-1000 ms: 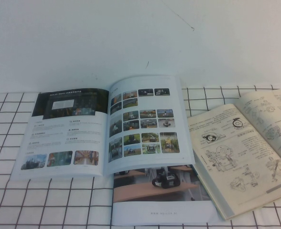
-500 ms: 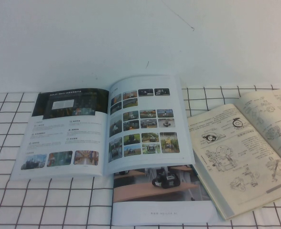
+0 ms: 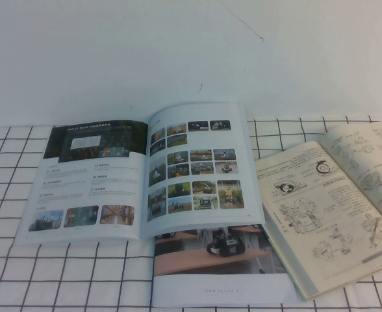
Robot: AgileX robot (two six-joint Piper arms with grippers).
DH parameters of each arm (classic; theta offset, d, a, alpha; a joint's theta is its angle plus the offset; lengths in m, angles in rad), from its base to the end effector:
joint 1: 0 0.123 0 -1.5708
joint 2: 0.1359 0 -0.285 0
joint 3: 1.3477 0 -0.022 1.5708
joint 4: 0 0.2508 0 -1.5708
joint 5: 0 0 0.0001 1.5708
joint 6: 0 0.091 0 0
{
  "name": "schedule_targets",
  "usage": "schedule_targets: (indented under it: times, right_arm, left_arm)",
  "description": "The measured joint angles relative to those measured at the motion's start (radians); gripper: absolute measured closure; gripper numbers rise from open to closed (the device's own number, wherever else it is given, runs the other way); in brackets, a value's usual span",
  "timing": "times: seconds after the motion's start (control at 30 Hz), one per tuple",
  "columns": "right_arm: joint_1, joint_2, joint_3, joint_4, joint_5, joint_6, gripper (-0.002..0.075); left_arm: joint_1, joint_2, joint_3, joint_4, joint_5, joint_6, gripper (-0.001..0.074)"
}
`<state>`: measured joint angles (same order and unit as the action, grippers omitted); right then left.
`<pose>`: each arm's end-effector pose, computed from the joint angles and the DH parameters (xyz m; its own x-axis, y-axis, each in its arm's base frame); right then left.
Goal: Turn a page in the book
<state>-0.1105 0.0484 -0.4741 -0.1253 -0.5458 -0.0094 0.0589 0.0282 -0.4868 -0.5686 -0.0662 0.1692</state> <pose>-0.0268 0.0089 0.3964 0.8497 -0.2111 -0.4831 0.1784 0.9774 -0.1134 -0.0034 0.0030 0.3700 0.5549 -0.3557 -0.7520 0.1379 0.9308 -0.3384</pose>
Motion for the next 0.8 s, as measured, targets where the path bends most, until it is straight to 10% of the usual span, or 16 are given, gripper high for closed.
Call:
schedule_targets:
  times: [0.53, 0.8]
  right_arm:
    - [0.000, 0.648, -0.493, 0.096, 1.103, 0.009, 0.0717]
    - [0.000, 0.840, -0.497, 0.233, 1.256, -0.033, 0.0717]
  left_arm:
    - [-0.114, 0.493, -0.181, 0.141, 0.432, 0.118, 0.0738]
    - [-0.116, 0.720, -0.181, 0.141, 0.732, 0.069, 0.0738]
